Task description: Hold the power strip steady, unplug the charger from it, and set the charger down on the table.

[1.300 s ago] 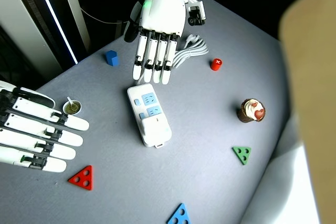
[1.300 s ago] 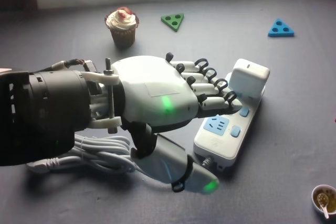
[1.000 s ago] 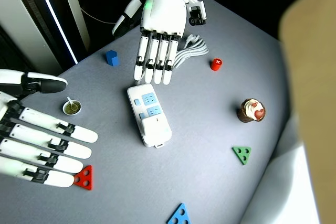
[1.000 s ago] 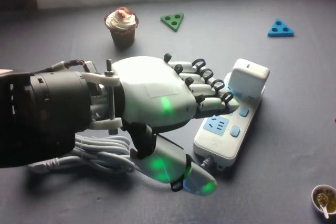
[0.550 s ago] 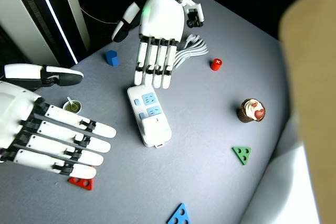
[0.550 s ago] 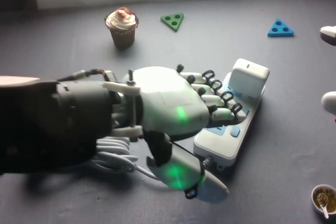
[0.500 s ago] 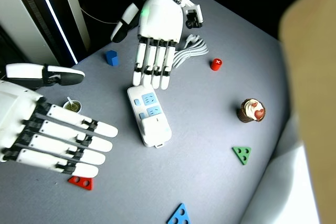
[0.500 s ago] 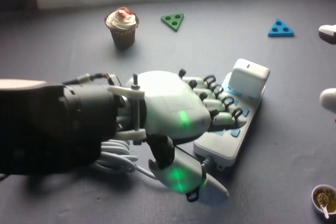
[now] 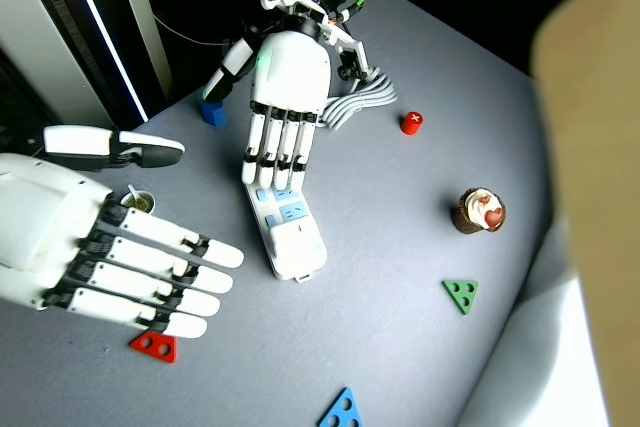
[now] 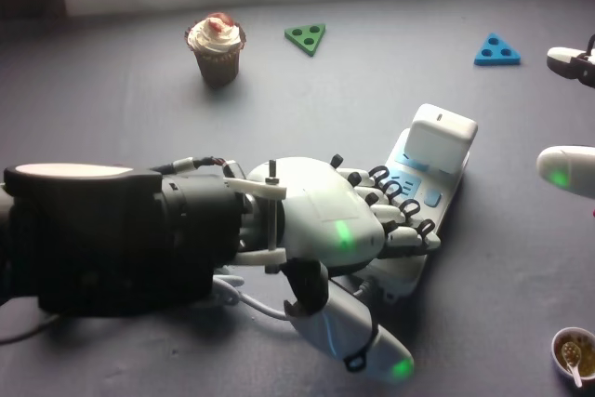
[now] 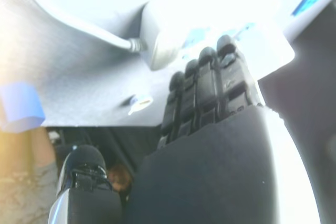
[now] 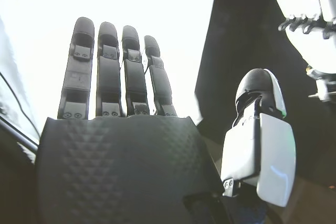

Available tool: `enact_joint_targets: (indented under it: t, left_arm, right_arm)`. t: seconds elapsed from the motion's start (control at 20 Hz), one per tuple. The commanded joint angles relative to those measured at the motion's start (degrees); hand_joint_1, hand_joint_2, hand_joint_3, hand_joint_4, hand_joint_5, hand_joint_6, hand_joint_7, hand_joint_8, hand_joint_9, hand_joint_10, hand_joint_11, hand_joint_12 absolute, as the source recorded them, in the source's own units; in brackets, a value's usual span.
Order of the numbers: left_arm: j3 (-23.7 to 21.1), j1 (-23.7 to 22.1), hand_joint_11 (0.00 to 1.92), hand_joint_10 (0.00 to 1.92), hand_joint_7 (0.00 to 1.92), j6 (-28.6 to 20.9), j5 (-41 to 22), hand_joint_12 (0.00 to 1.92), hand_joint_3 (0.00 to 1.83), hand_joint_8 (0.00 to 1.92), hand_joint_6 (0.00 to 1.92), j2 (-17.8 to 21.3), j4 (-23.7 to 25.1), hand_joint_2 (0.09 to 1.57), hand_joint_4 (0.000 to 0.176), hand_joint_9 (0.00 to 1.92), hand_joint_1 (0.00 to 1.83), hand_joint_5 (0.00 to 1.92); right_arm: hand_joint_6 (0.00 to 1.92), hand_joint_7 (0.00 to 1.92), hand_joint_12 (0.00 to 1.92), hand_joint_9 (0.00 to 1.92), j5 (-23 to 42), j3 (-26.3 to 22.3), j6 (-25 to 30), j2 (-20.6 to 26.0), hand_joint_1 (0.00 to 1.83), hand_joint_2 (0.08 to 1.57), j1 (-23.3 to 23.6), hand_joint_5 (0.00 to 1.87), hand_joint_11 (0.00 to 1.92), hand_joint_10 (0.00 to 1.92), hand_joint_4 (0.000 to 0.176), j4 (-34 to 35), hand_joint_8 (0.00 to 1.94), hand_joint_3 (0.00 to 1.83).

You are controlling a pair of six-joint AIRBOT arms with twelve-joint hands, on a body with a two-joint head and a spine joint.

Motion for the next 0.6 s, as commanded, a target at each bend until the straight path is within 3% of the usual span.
enact_joint_targets:
  t: [0.0,0.25,0.55]
  left_arm:
    - [0.4,-0.4,0.04,0.01,0.09,0.0,-3.0,0.14,0.0,0.01,0.01,-0.6,0.5,1.07,0.0,0.09,0.0,0.07]
    - [2.4,-0.4,0.02,0.0,0.07,0.0,-3.4,0.14,0.0,0.0,0.0,-2.2,0.6,1.06,0.0,0.07,0.0,0.06]
    - [3.0,0.1,0.03,0.0,0.07,0.0,-3.5,0.14,0.0,0.0,0.0,-2.8,0.8,1.06,0.0,0.07,0.0,0.06]
  right_arm:
    - [0.0,0.27,0.16,0.26,5.7,0.3,-1.1,0.0,0.15,1.04,0.8,0.22,0.2,0.0,0.0,0.1,0.0,0.0]
    - [0.01,0.29,0.17,0.28,4.2,1.6,-4.2,-3.2,0.54,1.04,3.0,0.23,0.21,0.01,0.0,3.0,0.01,0.0]
    - [0.01,0.41,0.23,0.39,1.9,2.6,-4.3,-5.5,0.82,1.0,5.3,0.35,0.3,0.01,0.0,6.7,0.01,0.0]
